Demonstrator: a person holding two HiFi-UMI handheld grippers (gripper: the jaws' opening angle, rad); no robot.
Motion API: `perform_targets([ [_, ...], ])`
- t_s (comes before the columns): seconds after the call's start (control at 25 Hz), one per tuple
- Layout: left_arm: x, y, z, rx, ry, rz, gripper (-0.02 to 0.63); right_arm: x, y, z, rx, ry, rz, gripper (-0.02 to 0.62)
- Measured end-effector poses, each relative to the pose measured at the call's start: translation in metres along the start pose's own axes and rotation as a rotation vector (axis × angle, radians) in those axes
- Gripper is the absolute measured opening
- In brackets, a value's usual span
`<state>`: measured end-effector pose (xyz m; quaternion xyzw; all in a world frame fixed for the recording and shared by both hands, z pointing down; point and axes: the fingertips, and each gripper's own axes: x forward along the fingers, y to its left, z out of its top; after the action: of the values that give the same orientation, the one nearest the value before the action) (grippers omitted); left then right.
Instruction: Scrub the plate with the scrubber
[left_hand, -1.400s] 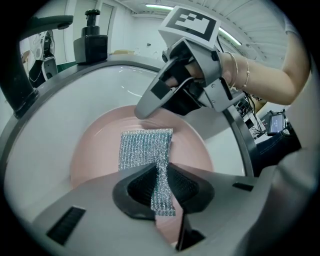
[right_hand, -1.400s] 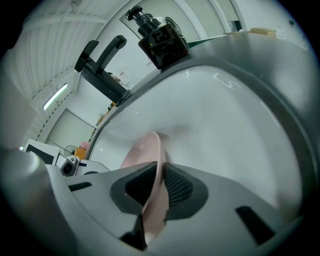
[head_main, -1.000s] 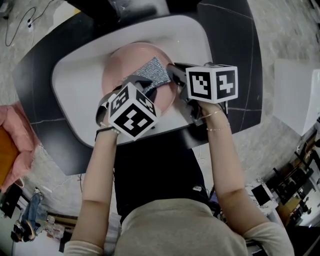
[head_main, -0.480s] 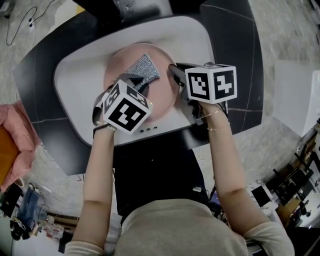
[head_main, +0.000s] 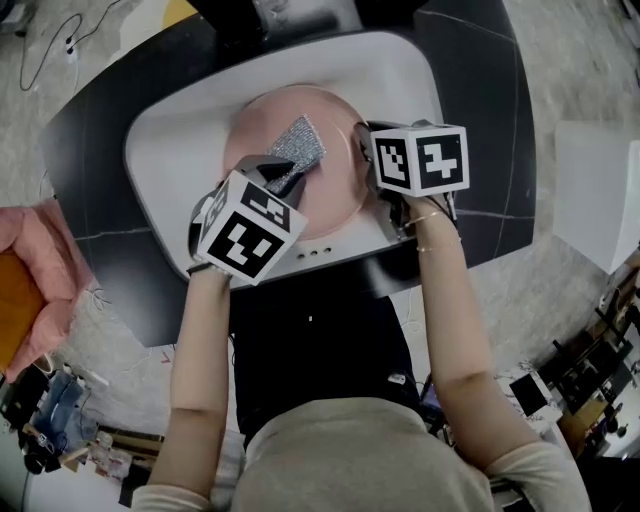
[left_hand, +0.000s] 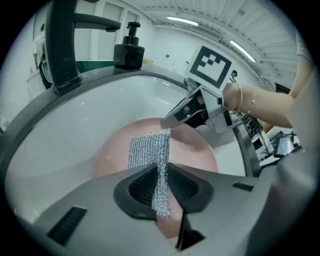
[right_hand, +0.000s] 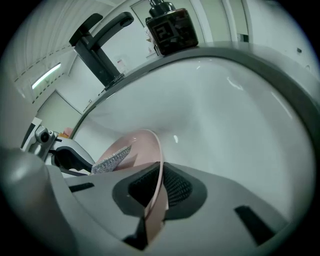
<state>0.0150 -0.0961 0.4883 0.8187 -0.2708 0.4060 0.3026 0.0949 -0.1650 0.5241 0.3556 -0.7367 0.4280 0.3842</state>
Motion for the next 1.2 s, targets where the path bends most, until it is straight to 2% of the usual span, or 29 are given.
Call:
perform_targets([
  [0.12, -0.012, -0.006, 0.004, -0.06, -0.057, -0.051, 0.078, 0.001, -0.002, 0.0, -0.006, 0.008, -0.015, 0.021],
  [0.4, -0.046, -0.014, 0.003, -0.133, -0.148, -0.119, 0.078, 0.01, -0.008, -0.005, -0.007, 0.045, -0.071, 0.057],
  [0.52, -0.057, -0.013, 0.002, -0.134, -0.163, -0.115, 0.078, 0.009, -0.009, -0.001, -0.025, 0.032, -0.107, 0.102],
  [0.64, -0.073, -0.007, 0.005, -0.156, -0.205, -0.079, 0.078, 0.001, -0.004, 0.003, -0.041, -0.002, -0.131, 0.135],
  [0.84, -0.104, 0.001, 0.026, -0.259, -0.348, -0.033, 0.078, -0.035, 0.01, 0.026, -0.008, -0.151, -0.138, 0.158],
  [1.0, -0.13, -0.008, 0.041, -0.304, -0.423, -0.052, 0.078, -0.078, 0.033, 0.04, 0.108, -0.319, -0.055, 0.138],
  [1.04, -0.136, -0.01, 0.045, -0.299, -0.439, -0.054, 0.078, -0.09, 0.04, 0.043, 0.116, -0.355, -0.036, 0.128],
  [1.12, -0.151, -0.013, 0.054, -0.279, -0.477, -0.062, 0.078, -0.112, 0.054, 0.053, 0.095, -0.418, -0.005, 0.013],
  [1.2, -0.167, -0.014, 0.065, -0.264, -0.528, -0.071, 0.078, -0.135, 0.071, 0.065, 0.036, -0.48, 0.037, 0.006],
])
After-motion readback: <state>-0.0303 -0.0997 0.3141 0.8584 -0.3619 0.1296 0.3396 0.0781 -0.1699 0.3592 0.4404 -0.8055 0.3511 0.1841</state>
